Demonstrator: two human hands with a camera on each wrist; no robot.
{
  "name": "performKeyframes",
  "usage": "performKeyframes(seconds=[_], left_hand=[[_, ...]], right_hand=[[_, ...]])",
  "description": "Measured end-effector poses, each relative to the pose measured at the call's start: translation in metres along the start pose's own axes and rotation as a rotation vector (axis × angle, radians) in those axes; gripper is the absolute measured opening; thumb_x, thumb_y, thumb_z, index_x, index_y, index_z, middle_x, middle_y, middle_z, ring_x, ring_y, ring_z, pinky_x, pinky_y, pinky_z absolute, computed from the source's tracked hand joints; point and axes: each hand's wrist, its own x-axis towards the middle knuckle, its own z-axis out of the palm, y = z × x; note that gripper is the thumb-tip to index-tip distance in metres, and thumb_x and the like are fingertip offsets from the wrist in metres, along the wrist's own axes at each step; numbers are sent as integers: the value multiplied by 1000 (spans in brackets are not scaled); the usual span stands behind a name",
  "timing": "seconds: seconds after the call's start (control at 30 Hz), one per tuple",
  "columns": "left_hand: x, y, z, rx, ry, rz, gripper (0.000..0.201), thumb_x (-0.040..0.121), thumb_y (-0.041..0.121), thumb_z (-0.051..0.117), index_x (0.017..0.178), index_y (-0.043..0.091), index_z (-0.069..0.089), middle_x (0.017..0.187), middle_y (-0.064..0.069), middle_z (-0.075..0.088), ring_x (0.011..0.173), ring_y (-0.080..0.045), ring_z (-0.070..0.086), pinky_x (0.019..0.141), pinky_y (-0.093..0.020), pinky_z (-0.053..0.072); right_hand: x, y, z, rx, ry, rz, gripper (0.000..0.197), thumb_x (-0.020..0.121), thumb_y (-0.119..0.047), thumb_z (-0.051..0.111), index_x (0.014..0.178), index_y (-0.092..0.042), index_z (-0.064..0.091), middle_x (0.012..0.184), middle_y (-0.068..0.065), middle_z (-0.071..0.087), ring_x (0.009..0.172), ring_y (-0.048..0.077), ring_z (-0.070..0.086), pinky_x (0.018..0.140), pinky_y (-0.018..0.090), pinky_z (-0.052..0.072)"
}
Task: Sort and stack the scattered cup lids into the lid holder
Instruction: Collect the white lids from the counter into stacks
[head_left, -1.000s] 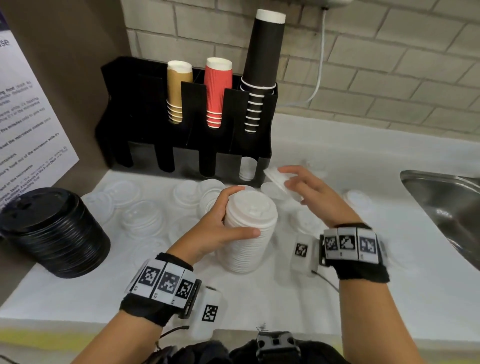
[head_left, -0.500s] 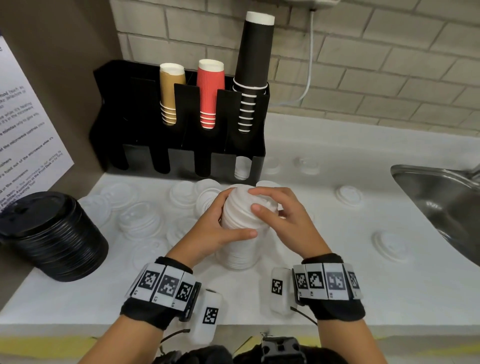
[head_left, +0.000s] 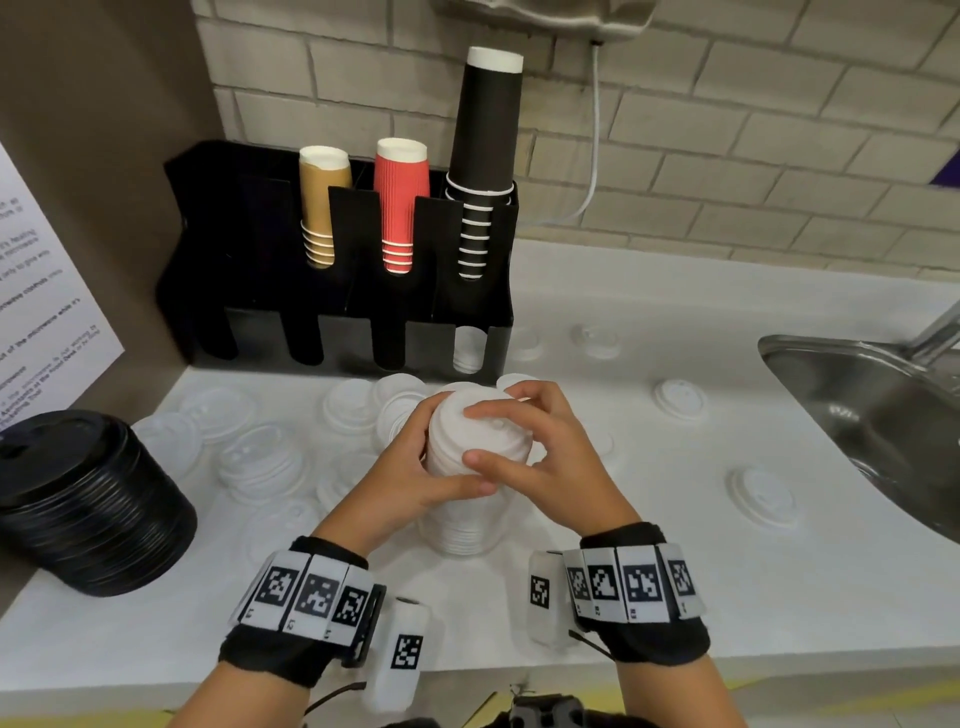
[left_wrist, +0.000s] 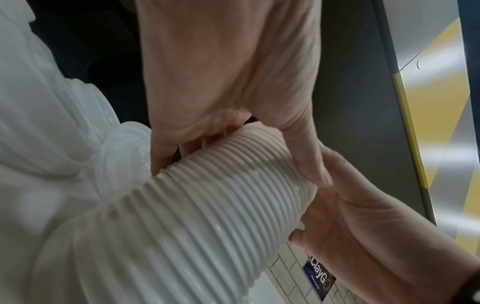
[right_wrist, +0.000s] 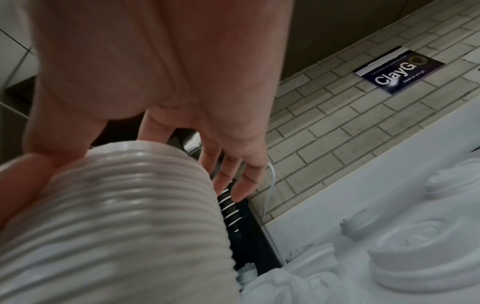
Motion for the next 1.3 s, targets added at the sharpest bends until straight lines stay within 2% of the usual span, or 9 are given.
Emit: performKeyframes(seconds=[0.17, 0.27, 0.37, 0.47, 0.57, 0.7, 0.9, 1.13, 1.3], left_hand=[[-2, 2, -6, -64, -58, -25, 90, 59, 37, 83, 139, 38, 41, 135, 13, 53, 126, -7, 52, 102, -31, 47], [-1, 6, -4, -160, -10, -98, 70, 67, 39, 68, 134, 38, 48, 133, 10, 57, 124, -11, 54, 102, -32, 45], [1, 12, 1, -137, 77, -165, 35, 93, 39, 55, 128, 42, 54, 129, 11, 60, 123, -13, 54, 102, -33, 43], [0, 15, 6, -127, 124, -213, 32, 99, 34, 47, 131, 37, 53, 131, 7, 60, 124, -15, 53, 109, -39, 40], [-2, 20, 10, -153, 148, -243, 33, 99, 35, 46, 131, 30, 54, 126, 10, 63, 118, -8, 55, 95, -30, 44], [-5, 20, 14, -223, 174, -338, 35, 98, 41, 47, 130, 28, 52, 119, 17, 61, 107, 2, 53, 85, -28, 39], [-11, 14, 15, -273, 175, -480, 24, 92, 56, 46, 107, 40, 55, 103, 23, 57, 95, 2, 50, 89, -35, 33], [-16, 11, 9, -349, 109, -544, 26, 90, 60, 42, 99, 40, 55, 68, 22, 71, 60, 7, 67, 63, -27, 42], [-18, 11, 8, -426, 97, -527, 31, 91, 56, 45, 103, 32, 61, 76, 11, 76, 65, -3, 71, 44, -25, 54]], right_hand=[[-2, 0, 2, 28, -9, -17, 38, 72, -30, 82, 103, -36, 61, 117, -7, 40, 116, -2, 40, 93, 8, 35], [-3, 1, 4, 55, -1, 1, 43, 71, -33, 83, 101, -33, 52, 116, -8, 41, 113, -3, 42, 89, 8, 37], [-4, 2, 7, 62, 14, 19, 65, 71, -36, 82, 121, -30, 41, 124, -7, 38, 117, -2, 40, 93, 14, 40], [-6, 2, 9, 123, -12, 96, 84, 72, -47, 77, 139, -29, 29, 133, -7, 36, 125, 2, 38, 101, 20, 40], [-8, 2, 6, 270, -20, 246, 75, 78, -62, 58, 140, -35, 26, 129, -10, 45, 114, -6, 49, 96, 14, 43], [-8, 8, 2, 368, -3, 537, 68, 77, -75, 33, 132, -36, 39, 130, -7, 53, 118, 12, 53, 101, 40, 45], [-14, 10, 8, 432, -92, 803, 74, 78, -81, 34, 131, -33, 51, 114, 0, 63, 106, 19, 61, 85, 42, 53], [-15, 9, 13, 473, -118, 834, 77, 72, -83, 42, 132, -36, 50, 122, 5, 60, 107, 20, 59, 83, 41, 52], [-15, 12, 18, 559, -128, 865, 67, 66, -81, 51, 117, -38, 59, 112, 6, 64, 103, 20, 60, 80, 38, 48]])
